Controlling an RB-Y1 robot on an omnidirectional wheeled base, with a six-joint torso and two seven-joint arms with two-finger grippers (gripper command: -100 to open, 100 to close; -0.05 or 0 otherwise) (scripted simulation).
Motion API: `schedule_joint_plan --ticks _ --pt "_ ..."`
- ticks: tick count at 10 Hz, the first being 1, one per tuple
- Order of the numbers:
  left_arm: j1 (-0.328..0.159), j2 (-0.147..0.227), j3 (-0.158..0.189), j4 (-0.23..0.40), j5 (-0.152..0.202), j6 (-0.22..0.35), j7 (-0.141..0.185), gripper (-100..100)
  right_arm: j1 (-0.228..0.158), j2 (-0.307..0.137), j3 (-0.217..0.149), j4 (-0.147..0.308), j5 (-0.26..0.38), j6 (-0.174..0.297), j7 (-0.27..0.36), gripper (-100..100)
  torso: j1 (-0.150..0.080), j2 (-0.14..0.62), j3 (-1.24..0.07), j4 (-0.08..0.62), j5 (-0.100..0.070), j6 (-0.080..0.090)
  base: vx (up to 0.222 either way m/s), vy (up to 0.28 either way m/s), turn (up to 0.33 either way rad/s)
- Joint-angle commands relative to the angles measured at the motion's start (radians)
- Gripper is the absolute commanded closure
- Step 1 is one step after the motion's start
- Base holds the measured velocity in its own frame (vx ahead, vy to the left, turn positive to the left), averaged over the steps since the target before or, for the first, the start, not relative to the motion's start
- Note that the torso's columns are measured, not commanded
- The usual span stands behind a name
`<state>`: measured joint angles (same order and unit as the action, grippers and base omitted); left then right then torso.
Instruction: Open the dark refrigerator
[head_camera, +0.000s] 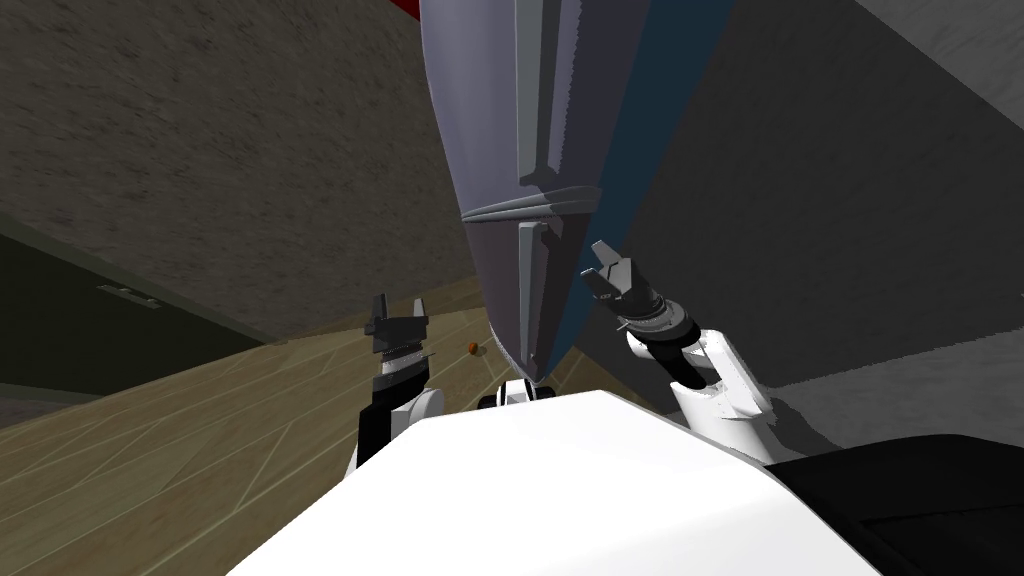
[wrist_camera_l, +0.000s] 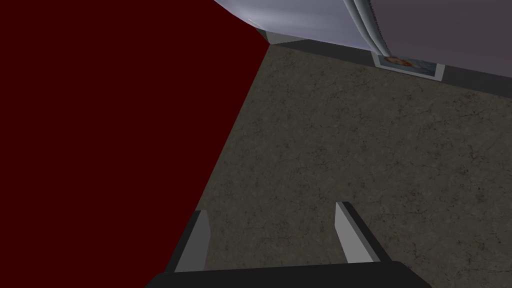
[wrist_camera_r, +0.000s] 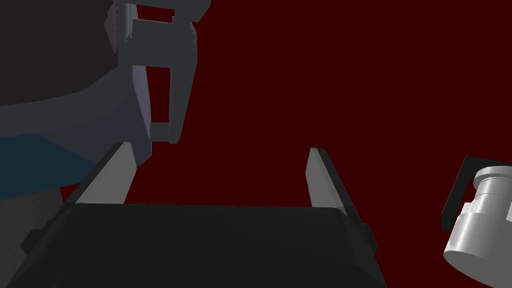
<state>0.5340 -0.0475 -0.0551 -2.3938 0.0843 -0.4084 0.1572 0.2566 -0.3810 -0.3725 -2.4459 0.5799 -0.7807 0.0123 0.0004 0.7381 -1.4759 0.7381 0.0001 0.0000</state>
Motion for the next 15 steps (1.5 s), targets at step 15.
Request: schedule_joint_plan --ticks 15 --pt "0.0 0.0 0.0 0.0 0.0 0.0 0.0 0 -0.226 -0.209 -0.251 -0.021 0.421 -0.24 0.07 -100 0.0 0.0 0.0 0.0 0.0 0.0 -0.001 0.022 0.014"
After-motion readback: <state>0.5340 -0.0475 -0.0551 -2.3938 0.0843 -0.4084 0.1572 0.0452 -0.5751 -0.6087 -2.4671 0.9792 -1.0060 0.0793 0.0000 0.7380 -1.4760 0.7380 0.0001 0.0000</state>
